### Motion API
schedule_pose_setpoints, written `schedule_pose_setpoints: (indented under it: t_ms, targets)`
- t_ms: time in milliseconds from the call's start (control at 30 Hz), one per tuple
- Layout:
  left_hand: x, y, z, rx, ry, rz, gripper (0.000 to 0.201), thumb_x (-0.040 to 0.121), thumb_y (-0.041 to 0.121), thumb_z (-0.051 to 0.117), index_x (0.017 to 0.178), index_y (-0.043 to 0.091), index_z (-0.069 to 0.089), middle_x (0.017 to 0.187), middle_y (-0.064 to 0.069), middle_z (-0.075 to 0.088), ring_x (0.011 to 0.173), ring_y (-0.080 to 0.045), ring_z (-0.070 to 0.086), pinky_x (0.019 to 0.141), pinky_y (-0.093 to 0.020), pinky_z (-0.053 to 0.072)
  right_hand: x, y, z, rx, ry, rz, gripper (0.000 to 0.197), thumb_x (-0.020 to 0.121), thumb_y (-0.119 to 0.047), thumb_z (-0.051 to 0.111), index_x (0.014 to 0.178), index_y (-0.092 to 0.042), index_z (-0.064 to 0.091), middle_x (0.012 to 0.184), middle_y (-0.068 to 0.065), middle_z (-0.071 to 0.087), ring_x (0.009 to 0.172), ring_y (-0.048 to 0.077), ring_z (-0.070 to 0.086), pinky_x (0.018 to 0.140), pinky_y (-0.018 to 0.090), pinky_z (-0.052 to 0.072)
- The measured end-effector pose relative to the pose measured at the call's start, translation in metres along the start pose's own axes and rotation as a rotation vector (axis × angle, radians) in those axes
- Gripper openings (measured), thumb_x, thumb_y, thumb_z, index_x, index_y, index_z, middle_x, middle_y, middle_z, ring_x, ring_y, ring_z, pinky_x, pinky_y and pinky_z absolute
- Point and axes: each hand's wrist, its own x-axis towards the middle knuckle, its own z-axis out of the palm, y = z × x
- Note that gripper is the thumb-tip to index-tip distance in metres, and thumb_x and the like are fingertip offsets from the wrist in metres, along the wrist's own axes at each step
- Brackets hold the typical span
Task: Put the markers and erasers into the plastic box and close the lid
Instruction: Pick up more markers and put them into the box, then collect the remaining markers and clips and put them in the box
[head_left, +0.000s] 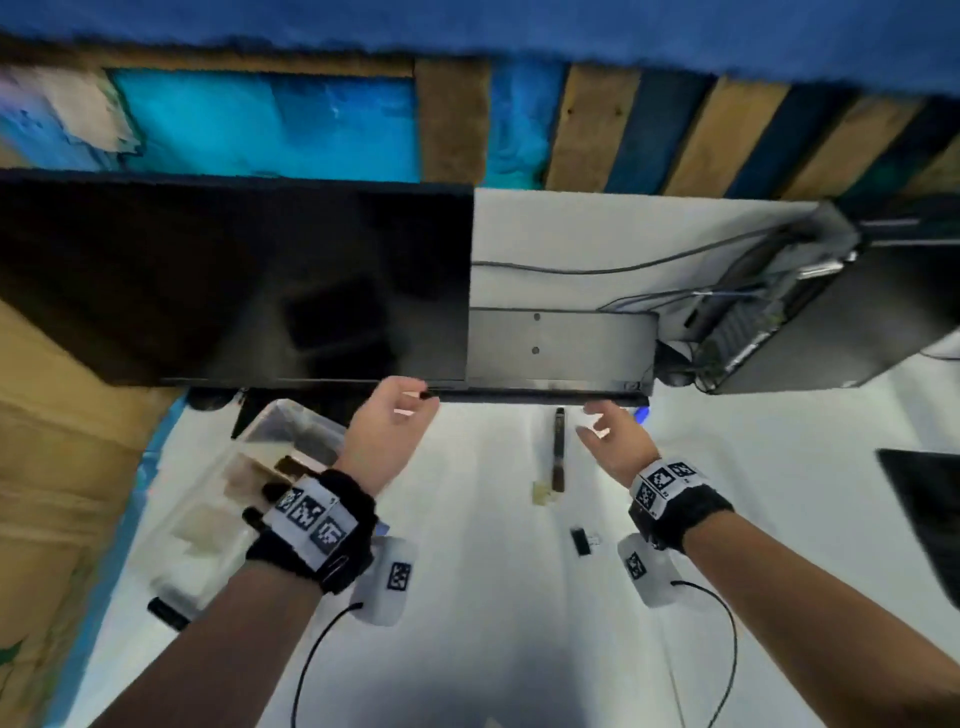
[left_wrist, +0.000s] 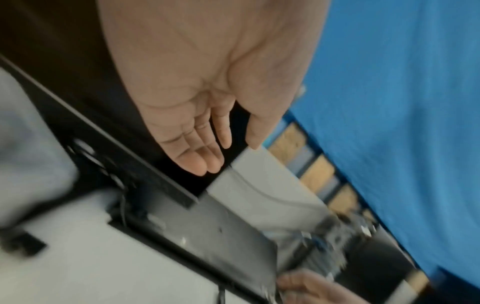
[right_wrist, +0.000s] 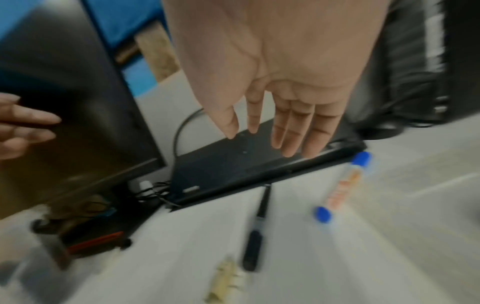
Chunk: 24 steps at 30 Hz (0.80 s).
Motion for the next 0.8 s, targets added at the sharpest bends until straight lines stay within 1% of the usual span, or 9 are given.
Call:
schedule_pose_setpoints:
  t_ms: [67, 100, 233, 333, 433, 500, 600, 700, 800]
  targets:
    - [0.014, 0.002, 0.058, 0.057, -0.102, -0.038, 0.03, 0.085, 0.029, 0.064, 0.111, 0.018, 0.055, 0.098, -0.005, 0.066, 0.08, -0.022, 0.061, 0.078, -0.037, 0.053, 0.007, 0.032, -0.01, -0.045, -0.022, 0.069, 0.04, 0.091, -0.029, 0.054, 0.13, -0.021, 0.047, 0.12, 0.018, 0.054, 0.105, 0.029, 0.057, 0.098, 0.036, 0.042]
    - [0.02, 0.001, 0.086, 0.101, -0.146, -0.055, 0.035, 0.084, 0.03, 0.065, 0.114, 0.018, 0.053, 0.102, -0.006, 0.067, 0.081, -0.021, 0.061, 0.077, -0.033, 0.05, 0.011, 0.045, -0.013, -0.057, -0.039, 0.091, 0.044, 0.091, -0.03, 0.054, 0.134, -0.023, 0.045, 0.123, 0.019, 0.052, 0.109, 0.032, 0.056, 0.1, 0.037, 0.041]
    - [0.042, -0.015, 0.172, 0.223, -0.249, -0.15, 0.051, 0.082, 0.029, 0.068, 0.126, 0.016, 0.046, 0.122, -0.01, 0.058, 0.105, -0.025, 0.06, 0.089, -0.03, 0.046, 0.034, 0.074, -0.018, -0.136, -0.128, 0.147, 0.048, 0.092, -0.035, 0.052, 0.138, -0.028, 0.041, 0.132, 0.018, 0.044, 0.113, 0.037, 0.054, 0.105, 0.04, 0.039]
    - [0.056, -0.031, 0.213, 0.339, -0.279, -0.206, 0.057, 0.079, 0.028, 0.07, 0.127, 0.014, 0.044, 0.126, -0.014, 0.054, 0.109, -0.03, 0.059, 0.097, -0.036, 0.048, 0.053, 0.082, -0.017, -0.156, -0.146, 0.169, 0.044, 0.092, -0.037, 0.051, 0.135, -0.029, 0.045, 0.134, 0.015, 0.042, 0.113, 0.037, 0.055, 0.104, 0.038, 0.039]
    - [0.068, -0.045, 0.237, 0.446, -0.302, -0.237, 0.06, 0.076, 0.029, 0.071, 0.126, 0.013, 0.043, 0.12, -0.013, 0.054, 0.106, -0.033, 0.06, 0.095, -0.042, 0.05, 0.072, 0.086, -0.012, -0.181, -0.184, 0.178, 0.044, 0.091, -0.039, 0.052, 0.133, -0.025, 0.048, 0.135, 0.012, 0.04, 0.111, 0.034, 0.056, 0.103, 0.036, 0.039]
    - [0.076, -0.054, 0.246, 0.482, -0.29, -0.253, 0.061, 0.075, 0.024, 0.072, 0.127, 0.013, 0.042, 0.118, -0.013, 0.055, 0.105, -0.033, 0.061, 0.094, -0.042, 0.05, 0.081, 0.088, -0.009, -0.211, -0.2, 0.178, 0.045, 0.09, -0.042, 0.053, 0.13, -0.022, 0.05, 0.133, 0.012, 0.041, 0.11, 0.035, 0.056, 0.1, 0.037, 0.041]
    - [0.085, -0.062, 0.253, 0.515, -0.282, -0.257, 0.053, 0.078, 0.014, 0.071, 0.123, 0.011, 0.044, 0.114, -0.016, 0.062, 0.103, -0.031, 0.062, 0.093, -0.038, 0.05, 0.088, 0.093, -0.006, -0.217, -0.203, 0.184, 0.039, 0.088, -0.039, 0.057, 0.122, -0.02, 0.052, 0.126, 0.012, 0.047, 0.107, 0.035, 0.056, 0.096, 0.039, 0.045]
    - [0.088, -0.06, 0.251, 0.522, -0.313, -0.255, 0.048, 0.08, 0.011, 0.068, 0.123, 0.009, 0.048, 0.113, -0.016, 0.064, 0.102, -0.031, 0.063, 0.088, -0.034, 0.051, 0.091, 0.094, -0.005, -0.226, -0.22, 0.177, 0.032, 0.088, -0.034, 0.054, 0.117, -0.02, 0.05, 0.118, 0.011, 0.054, 0.106, 0.034, 0.057, 0.093, 0.039, 0.046]
    - [0.082, -0.05, 0.236, 0.466, -0.323, -0.211, 0.038, 0.08, 0.007, 0.064, 0.117, 0.005, 0.055, 0.108, -0.015, 0.066, 0.095, -0.03, 0.065, 0.082, -0.033, 0.054, 0.083, 0.087, -0.007, -0.154, -0.187, 0.169, 0.026, 0.086, -0.025, 0.051, 0.112, -0.021, 0.049, 0.107, 0.006, 0.053, 0.099, 0.032, 0.057, 0.087, 0.036, 0.045]
